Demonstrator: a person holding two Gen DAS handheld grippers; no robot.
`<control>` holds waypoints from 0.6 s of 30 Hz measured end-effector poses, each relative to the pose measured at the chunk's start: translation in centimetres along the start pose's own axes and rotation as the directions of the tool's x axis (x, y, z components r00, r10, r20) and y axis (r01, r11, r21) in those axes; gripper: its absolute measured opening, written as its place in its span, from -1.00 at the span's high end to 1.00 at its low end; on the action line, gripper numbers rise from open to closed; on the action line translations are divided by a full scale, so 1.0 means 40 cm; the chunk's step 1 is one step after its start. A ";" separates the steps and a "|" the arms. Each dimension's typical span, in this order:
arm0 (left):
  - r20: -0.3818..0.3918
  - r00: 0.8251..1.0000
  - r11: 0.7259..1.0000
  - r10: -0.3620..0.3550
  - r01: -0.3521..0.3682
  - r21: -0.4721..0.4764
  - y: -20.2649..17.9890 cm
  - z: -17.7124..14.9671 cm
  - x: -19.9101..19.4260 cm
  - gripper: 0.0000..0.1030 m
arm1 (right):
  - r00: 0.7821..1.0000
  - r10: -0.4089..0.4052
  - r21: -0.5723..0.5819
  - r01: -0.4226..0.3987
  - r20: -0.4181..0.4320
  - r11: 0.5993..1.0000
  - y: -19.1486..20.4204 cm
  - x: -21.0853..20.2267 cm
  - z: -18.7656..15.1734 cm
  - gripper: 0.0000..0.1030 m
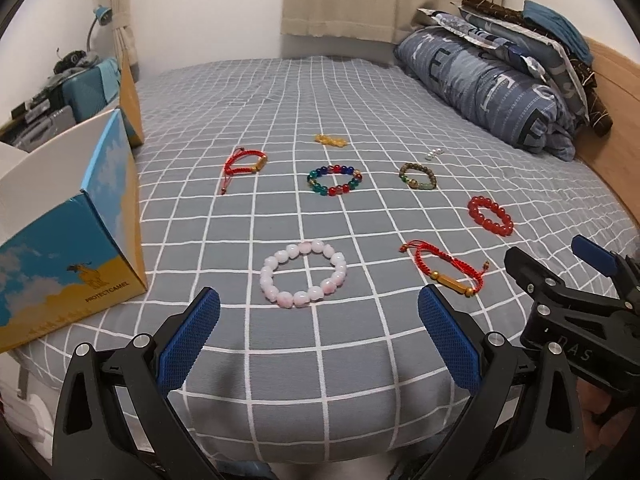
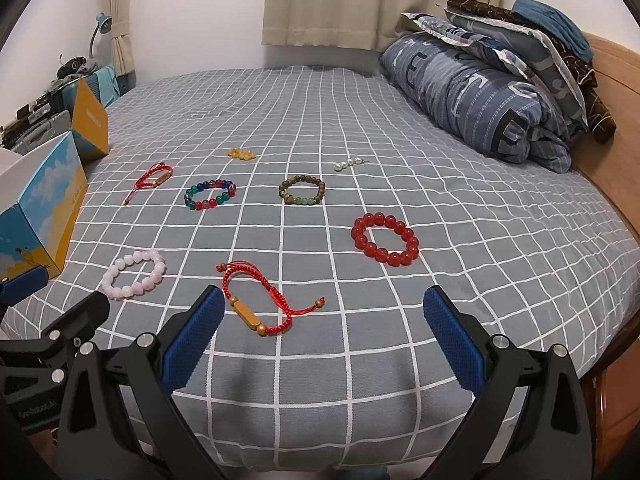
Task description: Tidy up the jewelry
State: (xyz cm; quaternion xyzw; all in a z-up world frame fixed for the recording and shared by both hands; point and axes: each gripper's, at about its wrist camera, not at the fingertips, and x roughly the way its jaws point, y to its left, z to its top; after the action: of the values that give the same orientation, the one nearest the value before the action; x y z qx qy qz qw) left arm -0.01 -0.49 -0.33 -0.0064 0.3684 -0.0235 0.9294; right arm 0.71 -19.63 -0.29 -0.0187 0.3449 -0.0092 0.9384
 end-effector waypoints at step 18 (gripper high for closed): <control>0.015 0.999 0.999 0.047 -0.047 -0.015 0.005 0.002 -0.008 -0.89 | 1.000 -0.002 0.000 0.002 0.002 1.000 -0.002 -0.002 0.002 -0.86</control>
State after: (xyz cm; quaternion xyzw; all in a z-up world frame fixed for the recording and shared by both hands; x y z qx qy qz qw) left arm -0.16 -0.27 -0.05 -0.0049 0.3615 0.0011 0.9324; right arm 0.71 -19.69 -0.18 -0.0190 0.3438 -0.0099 0.9388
